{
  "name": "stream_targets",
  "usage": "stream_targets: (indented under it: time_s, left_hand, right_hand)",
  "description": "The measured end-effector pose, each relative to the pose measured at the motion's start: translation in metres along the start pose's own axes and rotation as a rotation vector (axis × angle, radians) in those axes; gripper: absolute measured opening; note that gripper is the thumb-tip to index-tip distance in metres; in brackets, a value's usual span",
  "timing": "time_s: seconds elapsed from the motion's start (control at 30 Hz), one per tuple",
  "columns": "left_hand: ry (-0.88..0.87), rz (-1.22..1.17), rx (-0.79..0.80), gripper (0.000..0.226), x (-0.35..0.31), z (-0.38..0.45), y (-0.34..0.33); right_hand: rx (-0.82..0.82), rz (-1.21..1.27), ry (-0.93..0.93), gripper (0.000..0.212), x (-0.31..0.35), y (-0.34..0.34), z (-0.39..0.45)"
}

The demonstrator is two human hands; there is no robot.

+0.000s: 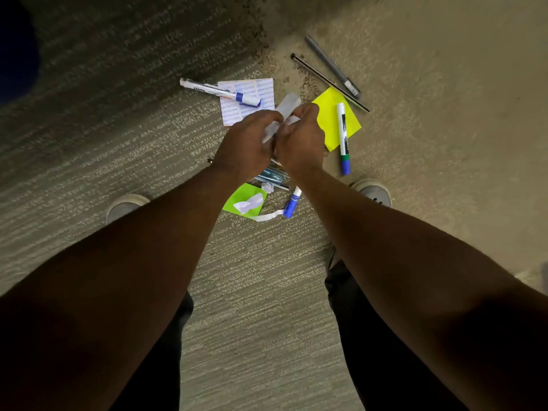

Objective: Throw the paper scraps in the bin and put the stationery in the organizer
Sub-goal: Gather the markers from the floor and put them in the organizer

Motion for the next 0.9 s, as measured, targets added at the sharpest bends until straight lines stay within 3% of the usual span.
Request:
stream_targets:
  time_s: [0.13,0.23,0.33,0.47,0.67,0.9]
  left_hand:
    - [0.047,0.109,-0.078,0.027,-0.009,0.013,-0.001]
    - [0.14,0.157,-0.012,0.036,-0.009,0.025,-0.003]
    - [0.177,0.105,0.004,0.035,-0.004,0.029,0.0]
    - [0.198,0.017,-0.018,0.029,0.004,0.031,0.006]
    - [0.224,-0.068,0.007,0.027,0.01,0.034,0.007]
    - [0.176,0.055,-0.006,0.027,0.004,0.03,-0.002]
  right_hand:
    - [0.006,-0.22,0.057,0.028,-0.005,0.002,0.006]
    - [0.052,-0.289,0.093,0.034,-0.01,0.005,0.008]
    - [0.103,-0.303,0.131,0.03,-0.007,0.005,0.011]
    - [0.04,-0.3,0.047,0.023,0.011,0.006,0.021]
    - [0.096,-0.427,0.117,0.024,0.017,0.014,0.021]
    - [0.29,-0.576,0.15,0.029,0.007,0.015,0.013]
Point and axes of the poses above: each hand's wrist, its own z-axis towards the middle knuckle, its own y-axis out of the back of the hand, x = y × z, the point moved 2 cm from there along z, towards the middle knuckle, and after that the axes turned 7 degrees about y, right-handed, at the moved point
